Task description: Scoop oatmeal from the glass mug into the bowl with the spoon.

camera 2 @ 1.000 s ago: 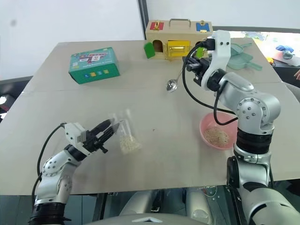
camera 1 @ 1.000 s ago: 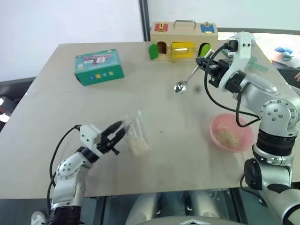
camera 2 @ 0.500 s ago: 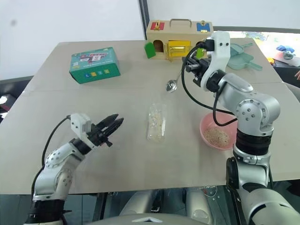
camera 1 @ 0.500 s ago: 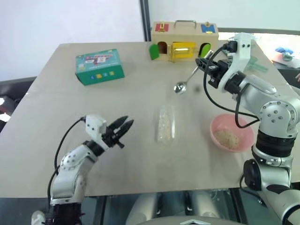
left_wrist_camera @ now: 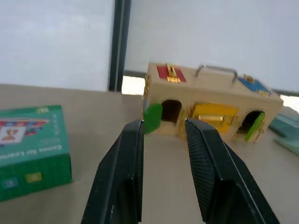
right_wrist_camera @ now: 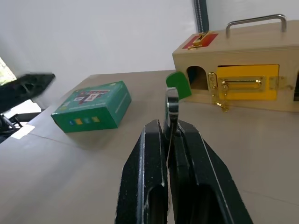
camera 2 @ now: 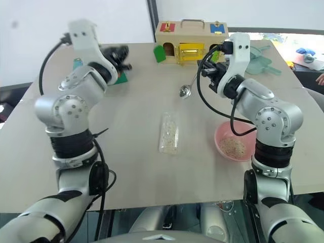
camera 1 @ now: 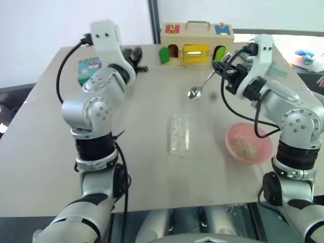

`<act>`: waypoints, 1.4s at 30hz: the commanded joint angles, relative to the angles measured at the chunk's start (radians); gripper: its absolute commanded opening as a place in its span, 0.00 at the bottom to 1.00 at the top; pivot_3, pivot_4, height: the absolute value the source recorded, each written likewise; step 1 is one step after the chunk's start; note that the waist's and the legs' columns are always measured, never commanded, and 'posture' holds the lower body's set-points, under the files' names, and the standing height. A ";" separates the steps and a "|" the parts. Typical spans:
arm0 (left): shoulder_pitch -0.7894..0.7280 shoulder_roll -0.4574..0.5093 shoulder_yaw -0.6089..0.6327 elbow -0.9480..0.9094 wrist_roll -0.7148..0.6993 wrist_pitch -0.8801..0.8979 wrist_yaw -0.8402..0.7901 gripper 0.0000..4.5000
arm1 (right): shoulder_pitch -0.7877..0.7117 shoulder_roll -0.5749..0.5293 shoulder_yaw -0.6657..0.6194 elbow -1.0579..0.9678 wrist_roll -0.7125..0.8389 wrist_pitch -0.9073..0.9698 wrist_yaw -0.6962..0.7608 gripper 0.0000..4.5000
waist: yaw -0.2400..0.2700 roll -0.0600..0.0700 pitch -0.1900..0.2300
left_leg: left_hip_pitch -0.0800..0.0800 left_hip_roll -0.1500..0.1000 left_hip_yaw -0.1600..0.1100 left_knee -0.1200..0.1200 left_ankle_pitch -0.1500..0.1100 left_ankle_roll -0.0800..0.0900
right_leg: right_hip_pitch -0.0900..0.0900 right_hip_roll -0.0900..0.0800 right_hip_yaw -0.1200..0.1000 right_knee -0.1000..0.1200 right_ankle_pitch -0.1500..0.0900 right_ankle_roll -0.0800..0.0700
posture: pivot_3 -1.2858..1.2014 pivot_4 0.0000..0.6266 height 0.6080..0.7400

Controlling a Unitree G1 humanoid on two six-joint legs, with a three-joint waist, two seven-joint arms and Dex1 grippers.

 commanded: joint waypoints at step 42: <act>0.398 0.342 -0.069 -0.127 -0.152 0.361 -0.253 0.74 | 0.016 0.035 0.005 -0.036 -0.022 -0.063 0.022 0.00 | 0.017 -0.001 0.002 | 0.000 0.000 0.000 -0.001 0.002 -0.003 | -0.002 -0.001 0.000 0.001 0.000 -0.001 | 0.52 0.24 1.00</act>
